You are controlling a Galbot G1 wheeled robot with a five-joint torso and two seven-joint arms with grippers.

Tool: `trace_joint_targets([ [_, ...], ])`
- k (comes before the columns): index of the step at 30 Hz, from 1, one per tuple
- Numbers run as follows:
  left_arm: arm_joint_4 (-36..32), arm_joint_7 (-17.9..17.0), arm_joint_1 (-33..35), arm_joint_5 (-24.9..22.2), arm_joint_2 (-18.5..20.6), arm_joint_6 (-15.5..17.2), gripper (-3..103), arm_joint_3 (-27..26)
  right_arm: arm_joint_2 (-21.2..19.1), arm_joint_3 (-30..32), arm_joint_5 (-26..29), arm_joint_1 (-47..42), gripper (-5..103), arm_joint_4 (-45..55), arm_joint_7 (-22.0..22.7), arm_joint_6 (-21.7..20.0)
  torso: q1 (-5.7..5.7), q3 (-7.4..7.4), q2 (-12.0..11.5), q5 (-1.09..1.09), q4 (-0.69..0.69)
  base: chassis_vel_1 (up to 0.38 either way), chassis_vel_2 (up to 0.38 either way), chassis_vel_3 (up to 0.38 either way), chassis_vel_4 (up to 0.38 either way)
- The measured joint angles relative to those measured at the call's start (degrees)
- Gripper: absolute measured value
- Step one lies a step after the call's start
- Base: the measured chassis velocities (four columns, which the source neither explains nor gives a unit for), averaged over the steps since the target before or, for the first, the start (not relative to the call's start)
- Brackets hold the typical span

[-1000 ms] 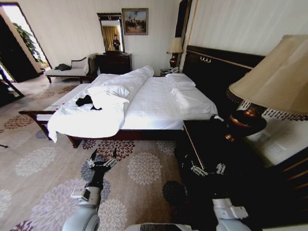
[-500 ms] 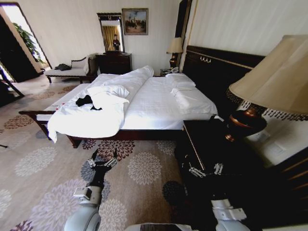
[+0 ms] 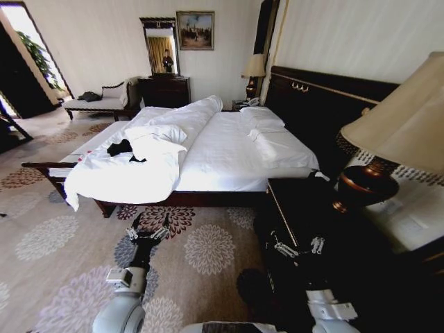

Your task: Fold the clothes on the bed.

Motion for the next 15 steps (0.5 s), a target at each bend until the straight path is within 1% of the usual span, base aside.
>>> trace_joint_targets([
  [4, 0.0, 0.0, 0.0, -0.1, 0.2, -0.1, 100, -0.1, 0.0, 0.5, -1.1, 0.0, 100, -1.2, 1.9, -0.9, 0.01, 0.01, 0.0, 0.01, 0.01, -0.332, 0.322, 0.319, -0.295],
  [7, -0.3, 0.0, 0.0, -0.1, 0.5, -0.2, 100, -0.1, -0.1, 0.6, -0.6, -0.1, 100, -1.7, 5.4, -3.2, 0.03, 0.01, 0.0, 0.02, 0.00, -0.357, 0.345, 0.366, -0.359],
  [11, -0.3, -0.1, -0.1, -0.1, 0.5, -0.3, 100, -0.1, 0.0, 0.4, 0.2, -0.4, 100, -0.8, 6.3, -4.0, 0.04, 0.02, 0.0, 0.01, 0.00, -0.359, 0.352, 0.355, -0.354],
  [15, 0.1, -0.1, -0.3, -0.1, 0.5, -0.3, 100, 0.0, 0.4, 0.3, -0.5, -0.8, 100, 0.7, 6.0, -3.6, 0.04, 0.02, 0.0, 0.02, 0.01, -0.309, 0.329, 0.328, -0.320],
])
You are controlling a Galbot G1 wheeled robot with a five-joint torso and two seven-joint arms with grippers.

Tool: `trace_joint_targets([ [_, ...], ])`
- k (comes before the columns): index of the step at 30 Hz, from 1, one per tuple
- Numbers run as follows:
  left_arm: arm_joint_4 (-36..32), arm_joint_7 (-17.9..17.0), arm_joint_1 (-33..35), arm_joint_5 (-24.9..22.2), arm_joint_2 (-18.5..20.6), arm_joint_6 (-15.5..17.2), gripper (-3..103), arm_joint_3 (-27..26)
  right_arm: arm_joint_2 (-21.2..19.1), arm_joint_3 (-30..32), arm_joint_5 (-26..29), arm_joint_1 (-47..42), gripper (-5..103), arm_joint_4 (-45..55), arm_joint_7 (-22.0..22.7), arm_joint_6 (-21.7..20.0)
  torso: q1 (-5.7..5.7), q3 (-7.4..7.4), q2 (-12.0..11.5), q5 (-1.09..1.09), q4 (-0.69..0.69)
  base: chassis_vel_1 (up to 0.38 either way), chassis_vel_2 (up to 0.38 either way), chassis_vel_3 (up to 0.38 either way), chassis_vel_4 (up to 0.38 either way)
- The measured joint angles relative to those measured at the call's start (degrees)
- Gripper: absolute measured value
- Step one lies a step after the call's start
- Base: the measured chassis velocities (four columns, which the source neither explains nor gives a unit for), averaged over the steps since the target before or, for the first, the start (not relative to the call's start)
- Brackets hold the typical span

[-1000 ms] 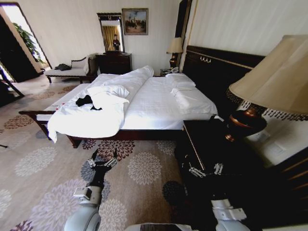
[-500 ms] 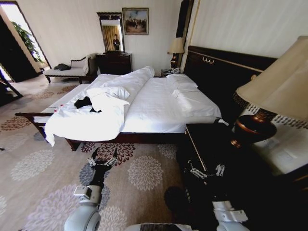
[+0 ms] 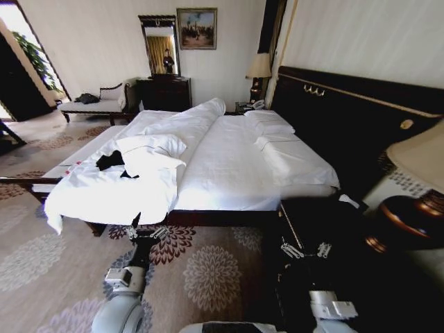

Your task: Fold the clothes on the bed.

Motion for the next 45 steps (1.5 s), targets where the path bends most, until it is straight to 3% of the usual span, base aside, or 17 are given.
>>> trace_joint_targets([
  [18, 1.2, 0.0, -0.8, 1.9, -0.5, 0.3, 100, 1.5, 0.4, 0.1, -0.9, 1.5, 100, -1.3, -1.0, 1.4, -0.03, -0.01, 0.0, 0.00, -0.01, -0.280, 0.271, 0.281, -0.272],
  [29, 2.4, -1.1, -0.1, 1.9, -2.1, 0.5, 100, -0.4, -1.7, -1.3, 1.3, 5.9, 100, -5.4, -1.0, 0.9, -0.02, -0.01, 0.0, 0.00, -0.01, -0.263, 0.265, 0.247, -0.257],
  [45, -2.7, 2.6, 7.5, 0.6, -5.3, -4.9, 100, -1.8, -6.4, -2.4, 4.1, 8.5, 100, -6.9, 1.7, 3.9, -0.11, -0.04, 0.1, 0.01, 0.00, -0.099, 0.101, 0.105, -0.102],
])
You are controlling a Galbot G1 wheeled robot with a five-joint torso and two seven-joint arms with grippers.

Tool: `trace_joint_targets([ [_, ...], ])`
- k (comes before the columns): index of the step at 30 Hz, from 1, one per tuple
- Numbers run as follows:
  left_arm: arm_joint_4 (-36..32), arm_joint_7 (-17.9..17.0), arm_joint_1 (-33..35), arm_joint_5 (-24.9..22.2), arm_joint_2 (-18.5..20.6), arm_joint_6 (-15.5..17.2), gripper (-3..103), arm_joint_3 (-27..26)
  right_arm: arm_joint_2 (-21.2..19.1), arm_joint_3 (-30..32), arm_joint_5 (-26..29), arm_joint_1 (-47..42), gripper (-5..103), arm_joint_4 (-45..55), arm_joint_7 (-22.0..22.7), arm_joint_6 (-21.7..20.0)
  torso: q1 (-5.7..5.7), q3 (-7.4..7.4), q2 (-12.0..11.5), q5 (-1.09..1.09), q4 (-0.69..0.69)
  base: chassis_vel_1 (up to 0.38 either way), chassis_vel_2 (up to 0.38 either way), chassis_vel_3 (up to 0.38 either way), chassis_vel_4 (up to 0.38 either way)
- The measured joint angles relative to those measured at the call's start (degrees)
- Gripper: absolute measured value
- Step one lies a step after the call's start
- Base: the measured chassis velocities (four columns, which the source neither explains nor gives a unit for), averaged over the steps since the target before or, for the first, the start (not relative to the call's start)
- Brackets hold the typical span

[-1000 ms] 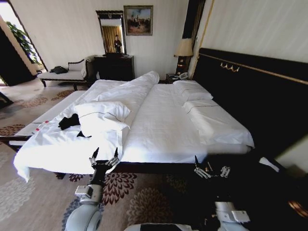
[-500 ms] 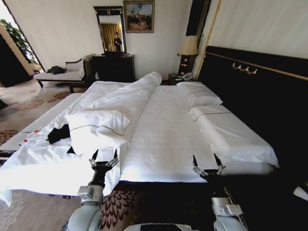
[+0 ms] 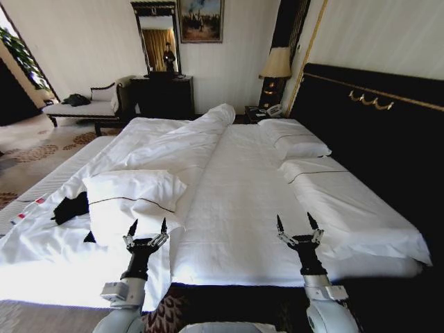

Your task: Fold the clothes on the bed.

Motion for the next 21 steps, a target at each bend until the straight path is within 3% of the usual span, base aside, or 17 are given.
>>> trace_joint_targets([
  [3, -0.2, 0.0, 0.3, -0.3, 0.0, 0.0, 100, -0.4, -1.0, -0.8, 3.2, -0.8, 100, 0.0, 0.8, 0.2, 0.00, 0.00, 0.0, -0.01, -0.01, 0.000, 0.000, 0.000, 0.000],
  [5, -0.3, -0.7, 0.2, 0.0, -0.2, 0.3, 100, -0.8, -2.9, -1.5, 6.9, -1.5, 100, -0.7, 0.8, 2.6, 0.01, 0.01, 0.0, -0.03, -0.02, 0.000, 0.000, 0.000, 0.000],
  [8, -0.1, -1.4, -0.1, 0.7, -0.8, 0.6, 100, -0.9, -4.3, -1.5, 7.8, -1.4, 100, -2.8, 1.4, 6.8, 0.06, 0.03, 0.0, -0.02, 0.00, 0.000, 0.000, 0.000, 0.000],
  [12, 1.0, -2.2, -0.5, 2.5, -1.8, 0.9, 100, -0.4, -8.9, -0.8, 11.7, -1.8, 100, -6.4, 7.0, 10.2, 0.10, 0.04, 0.0, -0.01, -0.01, 0.000, 0.000, 0.000, 0.000],
  [13, 1.0, -2.2, -0.5, 2.5, -1.8, 0.9, 100, -0.4, -8.9, -0.8, 11.7, -1.8, 100, -6.4, 7.0, 10.2, 0.10, 0.04, 0.0, -0.01, -0.01, 0.000, 0.000, 0.000, 0.000],
  [16, 2.9, -2.4, -1.4, 4.0, -2.5, 0.2, 100, 0.0, -12.4, -1.2, 14.0, 0.5, 100, -10.5, 12.8, 9.5, 0.07, 0.03, 0.0, 0.00, -0.01, 0.000, 0.000, 0.000, 0.000],
  [19, 3.2, -2.5, -1.7, 4.1, -2.9, 0.2, 100, 0.0, -13.1, -0.8, 12.1, 2.2, 100, -11.9, 13.3, 8.8, 0.07, 0.03, 0.0, 0.00, -0.01, 0.000, 0.000, 0.000, 0.000],
  [21, 2.8, -2.2, -1.8, 3.9, -3.4, 0.1, 100, 0.0, -12.4, 1.0, 8.3, 3.9, 100, -9.2, 12.2, 6.2, 0.08, 0.03, 0.0, -0.02, 0.03, 0.000, 0.000, 0.000, 0.000],
])
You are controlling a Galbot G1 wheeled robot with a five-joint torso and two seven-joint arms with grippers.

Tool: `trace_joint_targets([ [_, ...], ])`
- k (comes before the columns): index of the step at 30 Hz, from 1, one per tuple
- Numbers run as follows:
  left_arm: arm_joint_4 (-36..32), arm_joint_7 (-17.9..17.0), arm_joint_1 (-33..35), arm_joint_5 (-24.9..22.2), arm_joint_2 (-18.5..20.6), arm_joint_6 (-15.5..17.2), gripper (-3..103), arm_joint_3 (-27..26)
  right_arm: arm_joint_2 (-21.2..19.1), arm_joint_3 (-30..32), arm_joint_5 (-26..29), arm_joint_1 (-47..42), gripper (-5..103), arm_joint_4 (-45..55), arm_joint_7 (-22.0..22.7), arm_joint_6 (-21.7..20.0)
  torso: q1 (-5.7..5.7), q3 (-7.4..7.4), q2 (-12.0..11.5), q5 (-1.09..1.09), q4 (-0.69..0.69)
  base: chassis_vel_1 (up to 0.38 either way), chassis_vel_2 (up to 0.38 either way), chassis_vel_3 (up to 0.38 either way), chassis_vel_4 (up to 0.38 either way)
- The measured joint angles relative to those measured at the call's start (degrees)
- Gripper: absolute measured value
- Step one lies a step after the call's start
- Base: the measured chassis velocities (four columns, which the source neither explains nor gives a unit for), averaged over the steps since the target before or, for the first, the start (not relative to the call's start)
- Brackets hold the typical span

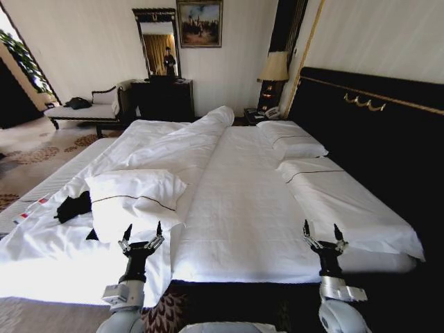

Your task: Fold the clothes on the bed.

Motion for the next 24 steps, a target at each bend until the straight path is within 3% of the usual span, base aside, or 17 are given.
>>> trace_joint_targets([
  [2, -0.3, 0.2, 0.1, -0.1, -0.1, 0.0, 100, 0.0, 0.7, 0.4, -0.7, 0.2, 100, 1.5, -0.4, -0.9, 0.00, 0.00, 0.0, 0.00, 0.00, 0.000, 0.000, 0.000, 0.000],
  [5, -2.0, 1.9, 2.2, 0.4, -0.3, -0.9, 100, -0.1, 5.7, 1.9, -5.0, -0.6, 100, 9.3, -3.6, -6.3, 0.01, 0.00, 0.0, 0.00, -0.03, 0.000, 0.000, 0.000, 0.000],
  [10, -2.8, 2.8, 3.9, 1.8, -0.4, -1.3, 100, -0.1, 7.8, 2.3, -8.4, -1.8, 100, 12.0, -7.5, -8.7, -0.02, -0.01, 0.0, 0.00, -0.05, 0.000, 0.000, 0.000, 0.000],
  [14, -3.3, 3.0, 4.7, 2.3, -0.7, -1.4, 100, 0.3, 6.3, 1.2, -7.2, -2.0, 100, 13.6, -10.6, -11.5, -0.01, -0.01, 0.0, 0.00, -0.03, 0.000, 0.000, 0.000, 0.000],
  [16, -3.5, 3.0, 5.0, 3.1, -1.1, -1.3, 100, 0.7, 3.9, 0.4, -3.4, -1.8, 100, 13.8, -11.8, -13.6, 0.00, 0.00, 0.0, 0.00, -0.02, 0.000, 0.000, 0.000, 0.000],
  [24, -4.3, 2.9, 5.1, 3.4, -1.7, -1.4, 100, 0.3, 1.5, -0.1, 0.5, -1.4, 100, 13.7, -12.0, -14.7, -0.01, -0.01, 0.0, 0.00, -0.03, 0.000, 0.000, 0.000, 0.000],
])
